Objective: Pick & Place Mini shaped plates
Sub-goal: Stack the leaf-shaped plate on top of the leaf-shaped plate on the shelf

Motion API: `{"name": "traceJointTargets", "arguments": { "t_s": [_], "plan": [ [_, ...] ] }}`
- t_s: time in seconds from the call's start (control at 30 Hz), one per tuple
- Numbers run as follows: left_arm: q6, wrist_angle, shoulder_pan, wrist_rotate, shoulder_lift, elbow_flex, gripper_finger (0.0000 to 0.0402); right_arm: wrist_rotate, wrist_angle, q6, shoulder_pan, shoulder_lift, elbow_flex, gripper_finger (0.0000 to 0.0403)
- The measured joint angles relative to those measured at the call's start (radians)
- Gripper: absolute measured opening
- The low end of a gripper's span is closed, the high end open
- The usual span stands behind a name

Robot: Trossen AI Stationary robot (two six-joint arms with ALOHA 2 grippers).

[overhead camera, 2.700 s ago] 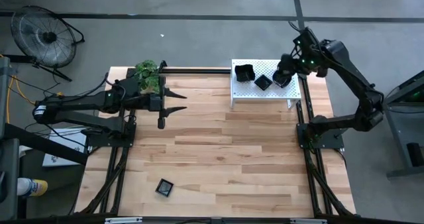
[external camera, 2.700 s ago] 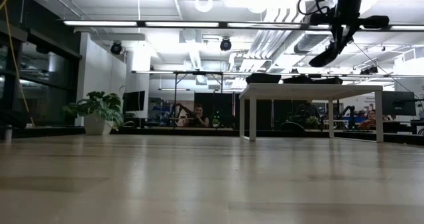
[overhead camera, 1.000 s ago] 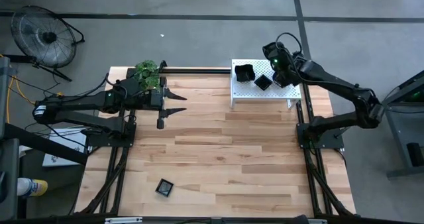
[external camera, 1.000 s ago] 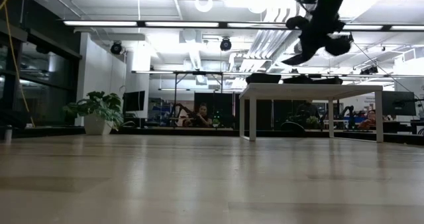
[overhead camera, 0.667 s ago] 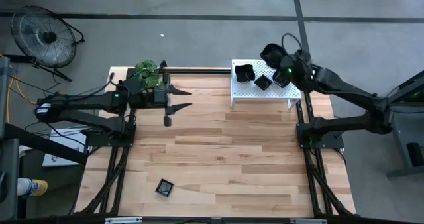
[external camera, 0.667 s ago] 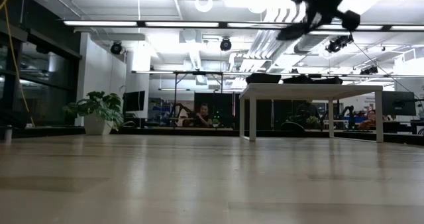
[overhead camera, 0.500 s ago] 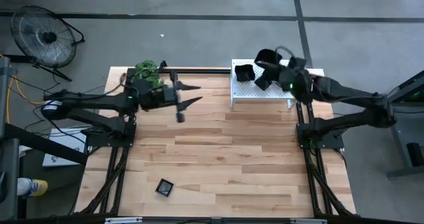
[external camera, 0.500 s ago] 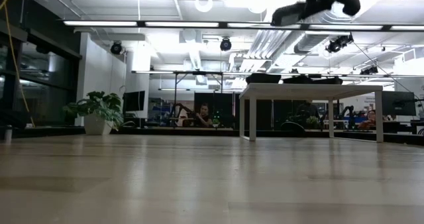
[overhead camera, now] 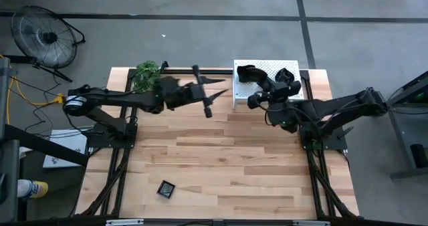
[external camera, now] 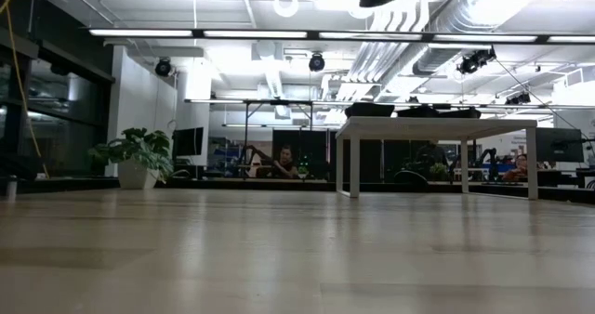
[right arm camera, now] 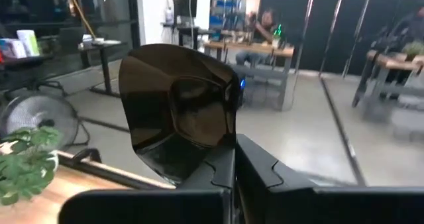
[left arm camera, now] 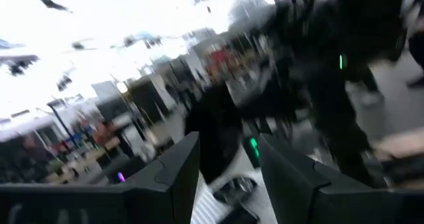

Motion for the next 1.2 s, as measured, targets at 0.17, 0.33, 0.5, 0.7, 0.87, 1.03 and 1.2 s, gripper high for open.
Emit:
{"name": "traceJointTargets", "arguments": {
  "t_s": [0.17,0.33,0.5,0.7,0.87,1.03,1.2],
  "plan": [
    [-0.007,-0.229,0.000,-0.007,0.092,0.156,0.0152,0.038,0.113,-0.226,0.042,0.006,0.000,0.0000],
    [-0.007,-0.263,0.000,-0.088,0.162,0.271,0.0152,0.019,0.157,-0.376,0.078,0.006,0.000,0.0000],
    [-0.007,-0.294,0.000,-0.155,0.186,0.312,0.0152,0.024,0.162,-0.449,0.103,0.006,0.000,0.0000],
    [-0.007,-0.312,0.000,-0.141,0.185,0.317,0.0152,0.017,0.161,-0.462,0.112,0.006,0.000,0.0000],
    [-0.008,-0.323,0.000,-0.105,0.186,0.317,0.0152,-0.045,0.161,-0.462,0.111,0.006,0.000,0.0000],
    [-0.008,-0.326,0.000,-0.124,0.186,0.317,0.0149,-0.065,0.162,-0.488,0.111,0.006,0.000,0.0000],
    [-0.012,-0.335,0.000,-0.103,0.186,0.317,0.0113,-0.103,0.174,-0.506,0.110,0.006,0.000,0.0000]
  ]
}}
